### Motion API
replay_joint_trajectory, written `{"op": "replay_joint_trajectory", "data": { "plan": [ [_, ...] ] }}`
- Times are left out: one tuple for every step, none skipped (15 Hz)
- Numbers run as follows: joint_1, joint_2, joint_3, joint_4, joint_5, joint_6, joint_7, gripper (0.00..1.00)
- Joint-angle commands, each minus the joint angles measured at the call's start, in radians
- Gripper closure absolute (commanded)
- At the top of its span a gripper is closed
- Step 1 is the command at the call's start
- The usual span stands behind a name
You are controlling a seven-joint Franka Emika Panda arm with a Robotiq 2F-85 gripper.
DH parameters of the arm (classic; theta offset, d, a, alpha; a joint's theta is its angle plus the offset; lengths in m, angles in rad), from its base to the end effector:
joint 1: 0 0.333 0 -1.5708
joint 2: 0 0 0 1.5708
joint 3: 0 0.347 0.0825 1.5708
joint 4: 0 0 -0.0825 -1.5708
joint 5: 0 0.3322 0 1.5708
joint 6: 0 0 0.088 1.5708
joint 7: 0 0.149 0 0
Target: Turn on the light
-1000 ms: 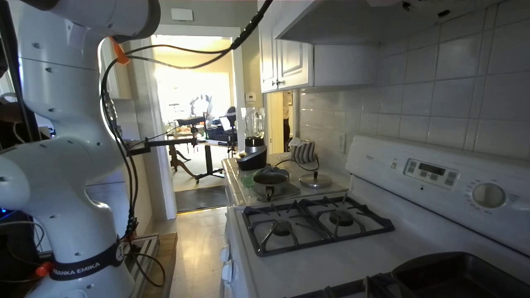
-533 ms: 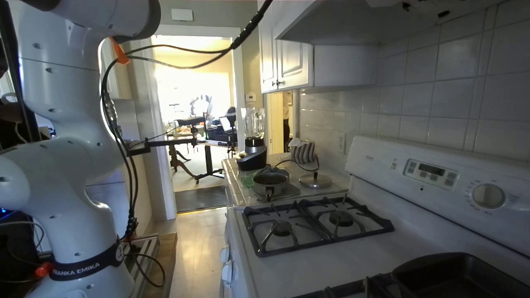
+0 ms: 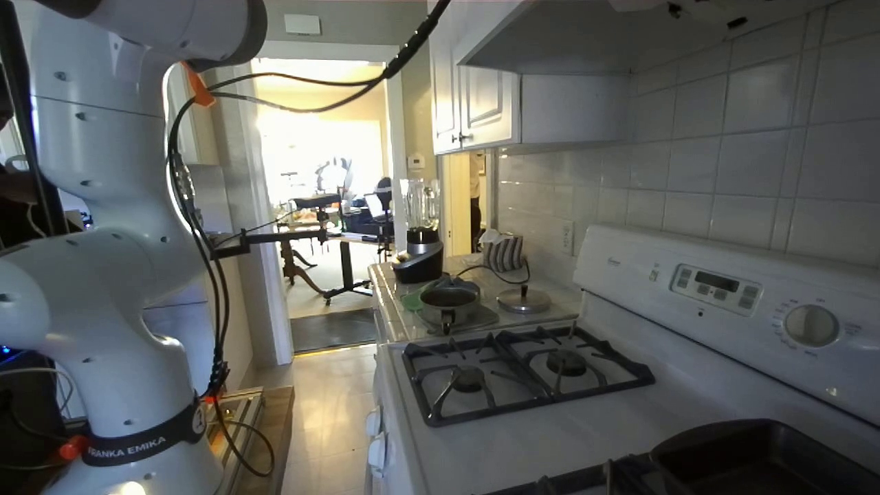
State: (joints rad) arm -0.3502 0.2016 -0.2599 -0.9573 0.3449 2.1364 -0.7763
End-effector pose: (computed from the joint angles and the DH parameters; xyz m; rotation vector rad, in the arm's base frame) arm 0.5151 -0.2908 0.8608 2.4537 0.2088 1.2805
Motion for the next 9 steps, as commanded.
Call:
{"op": "replay_joint_trajectory", "data": {
  "plan": [
    [-0.011, 0.016, 0.008, 0.028, 0.036, 0.015, -0.033, 0.78],
    [-0.011, 0.017, 0.008, 0.028, 0.036, 0.016, -0.035, 0.82],
    [-0.011, 0.016, 0.007, 0.028, 0.035, 0.015, -0.036, 0.88],
    [-0.011, 0.017, 0.007, 0.029, 0.034, 0.015, -0.038, 0.95],
    [-0.011, 0.017, 0.007, 0.029, 0.034, 0.015, -0.040, 1.00],
    [-0.010, 0.017, 0.007, 0.031, 0.033, 0.016, -0.040, 1.00],
    [-0.012, 0.018, 0.006, 0.031, 0.033, 0.016, -0.043, 0.99],
    [-0.012, 0.018, 0.006, 0.030, 0.033, 0.016, -0.045, 0.97],
    [-0.012, 0.018, 0.005, 0.029, 0.032, 0.016, -0.045, 0.97]
  ]
}}
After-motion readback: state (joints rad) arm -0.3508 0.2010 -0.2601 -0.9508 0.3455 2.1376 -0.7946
